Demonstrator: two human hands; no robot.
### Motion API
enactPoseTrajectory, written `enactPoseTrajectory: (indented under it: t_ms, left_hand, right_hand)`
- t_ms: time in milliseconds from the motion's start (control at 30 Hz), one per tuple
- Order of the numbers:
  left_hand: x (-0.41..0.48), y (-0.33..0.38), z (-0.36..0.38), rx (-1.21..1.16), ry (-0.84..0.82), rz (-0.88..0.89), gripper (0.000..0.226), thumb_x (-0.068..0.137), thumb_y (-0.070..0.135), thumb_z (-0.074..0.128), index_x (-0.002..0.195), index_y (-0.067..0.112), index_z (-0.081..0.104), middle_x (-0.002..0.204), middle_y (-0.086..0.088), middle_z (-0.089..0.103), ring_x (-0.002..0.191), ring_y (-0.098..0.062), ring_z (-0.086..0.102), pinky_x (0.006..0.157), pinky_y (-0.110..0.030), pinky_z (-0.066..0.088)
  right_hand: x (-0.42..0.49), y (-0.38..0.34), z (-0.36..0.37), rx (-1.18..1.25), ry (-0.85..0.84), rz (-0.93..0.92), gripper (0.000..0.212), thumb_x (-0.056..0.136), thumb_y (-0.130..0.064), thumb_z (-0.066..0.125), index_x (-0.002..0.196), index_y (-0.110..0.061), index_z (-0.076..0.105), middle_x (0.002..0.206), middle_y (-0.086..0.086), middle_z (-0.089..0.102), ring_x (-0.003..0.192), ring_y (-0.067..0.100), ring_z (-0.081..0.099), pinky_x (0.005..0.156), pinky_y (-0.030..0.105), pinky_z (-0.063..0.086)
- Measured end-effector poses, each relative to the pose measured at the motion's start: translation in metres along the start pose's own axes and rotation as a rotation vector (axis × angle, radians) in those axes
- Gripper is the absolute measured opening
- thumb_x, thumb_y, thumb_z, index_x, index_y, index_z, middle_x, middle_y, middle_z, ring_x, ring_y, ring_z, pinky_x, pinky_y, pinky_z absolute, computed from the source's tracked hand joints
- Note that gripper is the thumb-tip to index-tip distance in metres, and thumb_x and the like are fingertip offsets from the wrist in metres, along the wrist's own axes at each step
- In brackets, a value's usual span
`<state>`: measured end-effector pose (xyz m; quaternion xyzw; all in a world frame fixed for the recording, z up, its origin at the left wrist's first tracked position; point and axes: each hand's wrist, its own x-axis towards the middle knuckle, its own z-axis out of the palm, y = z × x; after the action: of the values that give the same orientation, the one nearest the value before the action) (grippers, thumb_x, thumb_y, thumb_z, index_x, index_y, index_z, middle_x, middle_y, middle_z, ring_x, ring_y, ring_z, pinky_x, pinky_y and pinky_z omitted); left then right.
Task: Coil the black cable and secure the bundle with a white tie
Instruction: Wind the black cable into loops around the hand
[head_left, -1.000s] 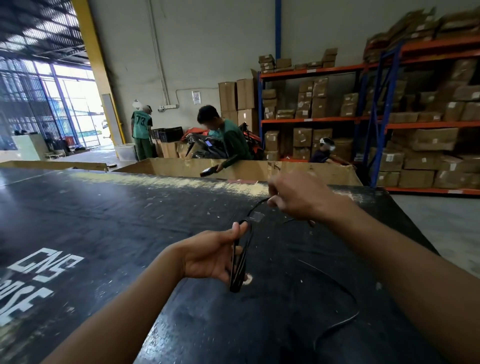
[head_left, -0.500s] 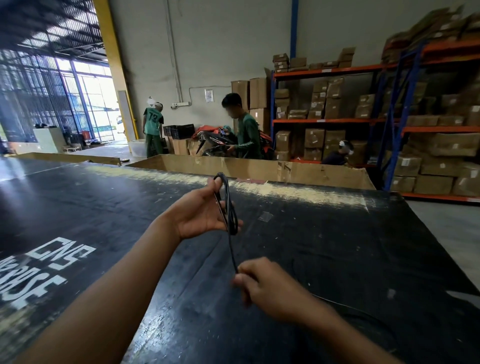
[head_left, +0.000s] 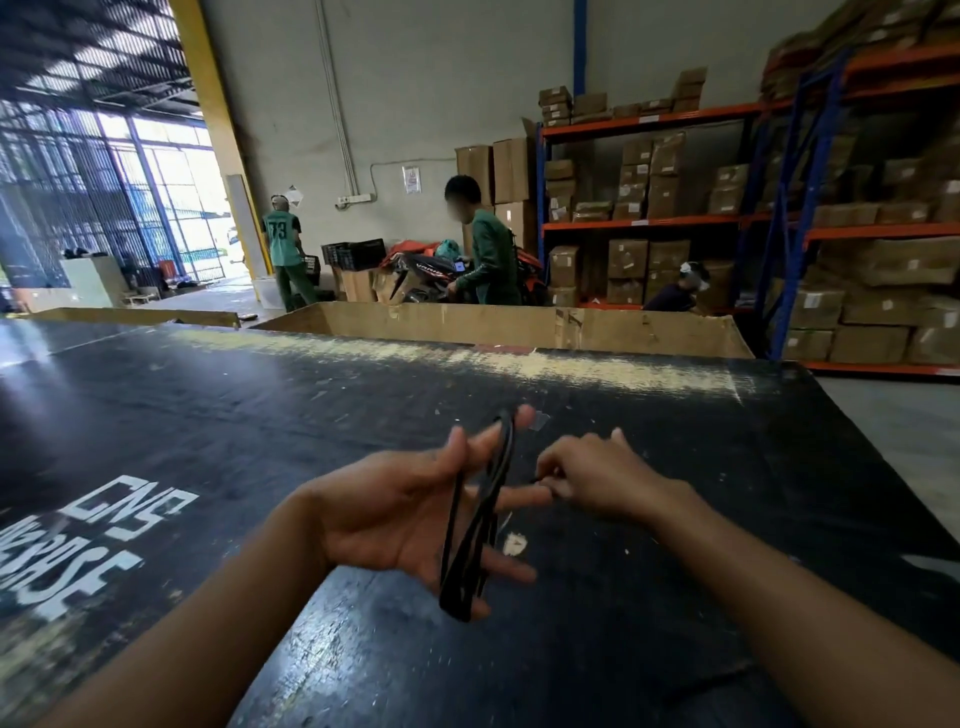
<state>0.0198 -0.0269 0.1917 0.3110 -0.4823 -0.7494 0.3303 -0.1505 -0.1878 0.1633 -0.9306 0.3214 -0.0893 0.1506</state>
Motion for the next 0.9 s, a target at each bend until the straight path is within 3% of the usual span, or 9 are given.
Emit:
enactPoseTrajectory:
  t_ms: [133, 233, 400, 533, 633, 733, 900]
  left_hand:
    - [0.002, -0.013, 0.007, -0.003, 0.087, -0.132, 0.059, 0.087, 0.053, 0.056, 0.142, 0.057, 0.035, 0.165, -0.007, 0.015, 0.139, -0.053, 0.023, 0.103, -0.073, 0.017]
    - [0.011, -0.024, 0.004, 0.035, 0.165, -0.209, 0.05, 0.087, 0.056, 0.05, 0.136, 0.058, 0.043, 0.155, -0.004, 0.031, 0.13, -0.048, 0.039, 0.104, -0.077, 0.015]
    - [0.02, -0.027, -0.016, 0.016, 0.34, -0.169, 0.041, 0.085, 0.058, 0.052, 0.123, 0.046, 0.064, 0.135, -0.005, 0.051, 0.116, -0.044, 0.054, 0.096, -0.067, 0.037]
    - [0.012, -0.014, -0.037, -0.052, 0.439, -0.04, 0.043, 0.075, 0.053, 0.067, 0.112, 0.032, 0.073, 0.119, -0.009, 0.055, 0.105, -0.048, 0.064, 0.086, -0.066, 0.051]
    - [0.008, -0.001, -0.05, -0.096, 0.523, 0.038, 0.037, 0.077, 0.051, 0.067, 0.103, 0.026, 0.077, 0.12, -0.014, 0.05, 0.1, -0.054, 0.064, 0.08, -0.068, 0.053]
    - [0.002, 0.012, -0.064, -0.149, 0.648, 0.124, 0.034, 0.084, 0.05, 0.054, 0.096, 0.026, 0.075, 0.12, -0.019, 0.051, 0.102, -0.06, 0.06, 0.087, -0.074, 0.045]
    - [-0.006, 0.029, -0.075, -0.182, 0.677, 0.205, 0.028, 0.09, 0.051, 0.048, 0.094, 0.03, 0.066, 0.121, -0.021, 0.052, 0.109, -0.066, 0.053, 0.086, -0.075, 0.045]
  right_hand:
    - [0.013, 0.004, -0.035, -0.043, 0.078, 0.01, 0.011, 0.088, -0.038, 0.063, 0.084, -0.03, 0.069, 0.097, -0.009, 0.07, 0.107, 0.018, 0.059, 0.11, 0.071, 0.01]
    - [0.021, -0.004, -0.057, -0.074, 0.148, -0.025, 0.016, 0.084, -0.043, 0.066, 0.08, -0.028, 0.071, 0.089, -0.01, 0.07, 0.097, 0.015, 0.059, 0.109, 0.069, 0.012]
    - [0.023, -0.017, -0.075, -0.102, 0.26, -0.085, 0.021, 0.082, -0.042, 0.069, 0.07, -0.026, 0.067, 0.079, -0.011, 0.067, 0.089, 0.014, 0.06, 0.109, 0.07, 0.006]
    - [0.011, -0.024, -0.076, -0.106, 0.301, -0.059, 0.023, 0.083, -0.043, 0.067, 0.072, -0.024, 0.068, 0.078, -0.01, 0.065, 0.085, 0.014, 0.059, 0.109, 0.066, 0.017]
    - [-0.005, -0.033, -0.066, -0.008, 0.205, -0.057, 0.02, 0.087, -0.039, 0.065, 0.078, -0.022, 0.07, 0.076, -0.005, 0.068, 0.076, 0.015, 0.061, 0.097, 0.057, 0.044]
    - [-0.024, -0.04, -0.048, 0.055, 0.027, -0.045, 0.023, 0.092, -0.036, 0.06, 0.078, -0.019, 0.069, 0.071, -0.002, 0.07, 0.064, 0.01, 0.061, 0.079, 0.042, 0.045]
    - [-0.053, -0.049, -0.016, 0.158, -0.133, -0.097, 0.032, 0.096, -0.033, 0.049, 0.078, -0.014, 0.067, 0.069, 0.0, 0.074, 0.054, 0.007, 0.064, 0.063, 0.035, 0.056]
